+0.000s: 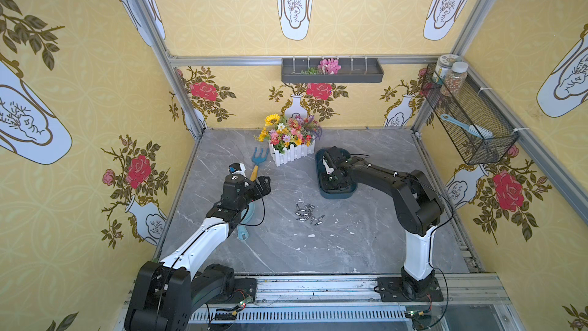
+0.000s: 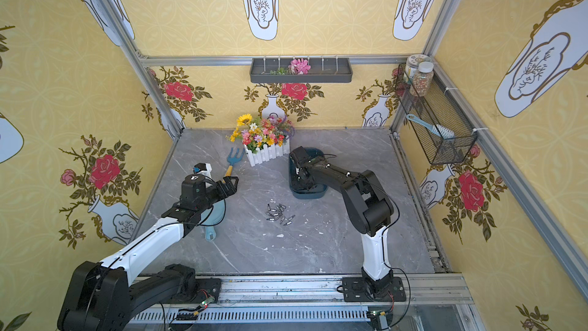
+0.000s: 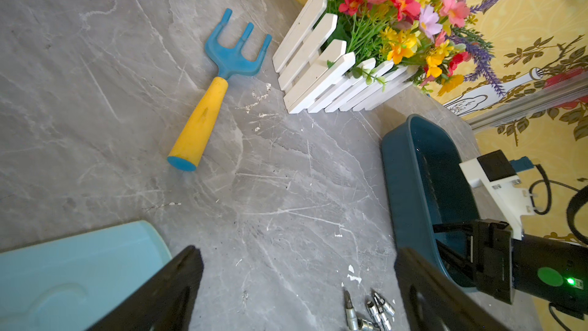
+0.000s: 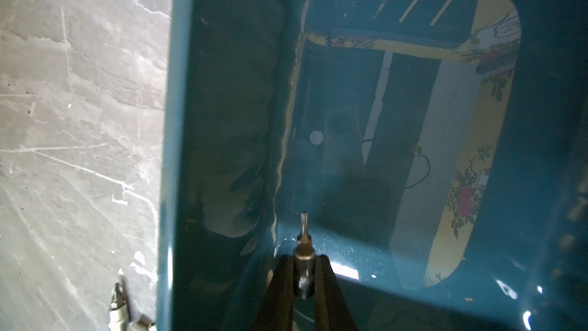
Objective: Put the bit on the desktop into the storage box
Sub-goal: Pick up the screwdriver bit from the center of the board.
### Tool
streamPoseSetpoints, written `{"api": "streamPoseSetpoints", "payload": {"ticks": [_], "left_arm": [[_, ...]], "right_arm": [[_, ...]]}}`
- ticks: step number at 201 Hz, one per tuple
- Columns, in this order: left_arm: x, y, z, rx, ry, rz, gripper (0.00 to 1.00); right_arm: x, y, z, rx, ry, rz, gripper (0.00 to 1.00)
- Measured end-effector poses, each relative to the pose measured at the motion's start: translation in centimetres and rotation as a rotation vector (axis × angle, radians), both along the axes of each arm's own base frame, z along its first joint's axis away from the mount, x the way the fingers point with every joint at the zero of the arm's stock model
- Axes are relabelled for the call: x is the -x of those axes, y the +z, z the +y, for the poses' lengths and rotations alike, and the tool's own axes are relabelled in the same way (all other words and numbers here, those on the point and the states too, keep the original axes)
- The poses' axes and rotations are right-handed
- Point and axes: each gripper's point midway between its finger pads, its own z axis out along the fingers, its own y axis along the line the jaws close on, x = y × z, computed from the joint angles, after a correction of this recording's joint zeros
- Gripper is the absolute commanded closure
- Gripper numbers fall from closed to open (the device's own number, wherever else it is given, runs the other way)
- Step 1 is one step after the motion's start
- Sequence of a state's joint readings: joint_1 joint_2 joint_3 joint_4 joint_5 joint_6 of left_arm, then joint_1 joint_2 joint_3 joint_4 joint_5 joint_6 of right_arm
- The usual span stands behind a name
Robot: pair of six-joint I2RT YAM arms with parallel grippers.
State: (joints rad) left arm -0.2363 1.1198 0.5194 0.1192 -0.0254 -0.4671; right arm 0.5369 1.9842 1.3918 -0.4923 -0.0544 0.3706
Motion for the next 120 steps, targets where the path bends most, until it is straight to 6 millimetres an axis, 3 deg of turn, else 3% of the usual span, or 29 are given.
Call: {"api": "streamPoseSetpoints", "payload": {"ticks": [43,120], "left_arm": [[0.1,-0.1,-0.1,0.001,-0.005,0.003,0.00],[0.4,-0.2,-0.3,0.002,-0.012,-0.002,0.00]], "right_arm": [[0.0,0.2,0.0,-0.002,0.001,-0.005,0.60],[-0.3,2.8,-0.1,-0.014,0.003,-0.058,0.57]]}}
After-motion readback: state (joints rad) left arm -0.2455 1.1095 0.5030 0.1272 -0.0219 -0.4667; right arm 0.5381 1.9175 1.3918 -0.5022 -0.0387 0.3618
